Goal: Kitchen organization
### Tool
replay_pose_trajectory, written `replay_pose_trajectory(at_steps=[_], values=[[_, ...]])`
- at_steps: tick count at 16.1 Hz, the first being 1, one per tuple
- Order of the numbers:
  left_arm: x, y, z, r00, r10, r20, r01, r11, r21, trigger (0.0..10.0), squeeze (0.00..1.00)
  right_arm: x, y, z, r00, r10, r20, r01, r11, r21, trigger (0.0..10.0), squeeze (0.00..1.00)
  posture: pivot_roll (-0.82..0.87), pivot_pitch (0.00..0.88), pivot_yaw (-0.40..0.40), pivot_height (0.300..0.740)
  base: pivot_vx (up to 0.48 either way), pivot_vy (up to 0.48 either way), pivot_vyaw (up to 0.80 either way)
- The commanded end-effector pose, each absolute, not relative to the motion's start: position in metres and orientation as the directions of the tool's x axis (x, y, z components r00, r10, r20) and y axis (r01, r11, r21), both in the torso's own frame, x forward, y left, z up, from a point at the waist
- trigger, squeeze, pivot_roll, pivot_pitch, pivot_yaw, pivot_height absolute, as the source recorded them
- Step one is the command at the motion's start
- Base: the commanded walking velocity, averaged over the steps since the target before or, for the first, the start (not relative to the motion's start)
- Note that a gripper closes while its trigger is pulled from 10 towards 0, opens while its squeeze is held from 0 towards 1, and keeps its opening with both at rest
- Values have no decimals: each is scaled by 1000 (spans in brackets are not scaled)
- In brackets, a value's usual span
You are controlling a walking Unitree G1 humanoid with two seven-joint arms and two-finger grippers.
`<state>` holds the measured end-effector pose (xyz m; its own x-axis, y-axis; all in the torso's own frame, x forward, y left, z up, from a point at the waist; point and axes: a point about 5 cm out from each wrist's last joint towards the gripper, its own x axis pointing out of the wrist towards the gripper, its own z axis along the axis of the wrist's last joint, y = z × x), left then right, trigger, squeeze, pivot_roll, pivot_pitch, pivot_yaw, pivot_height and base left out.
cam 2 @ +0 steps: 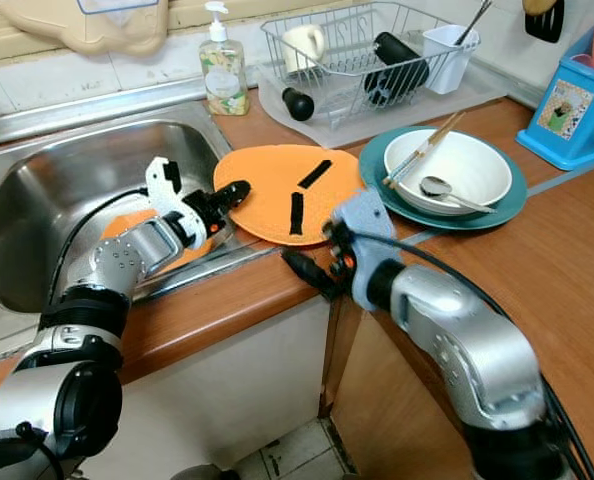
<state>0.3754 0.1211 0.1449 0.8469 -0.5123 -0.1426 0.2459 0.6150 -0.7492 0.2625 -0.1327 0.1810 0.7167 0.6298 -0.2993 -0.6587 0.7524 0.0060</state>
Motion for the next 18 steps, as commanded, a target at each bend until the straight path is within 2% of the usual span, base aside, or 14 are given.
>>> replay_pose_trajectory(at_steps=[1,13,18], values=[[380,122,155,856,-506,-106,263,603,-753,0,0,259,-131,185,701,655,-281,-684,730,-3,10000,0,-180,0,101,740,0,0,0],[384,140,155,896,-428,-113,175,577,-798,0,0,247,-145,181,690,653,-312,-694,719,-31,10000,0,-182,0,114,740,0,0,0],[383,148,153,892,-428,-148,158,599,-785,0,0,248,-145,179,688,649,-325,-696,717,-39,10000,0,-170,0,105,740,0,0,0]])
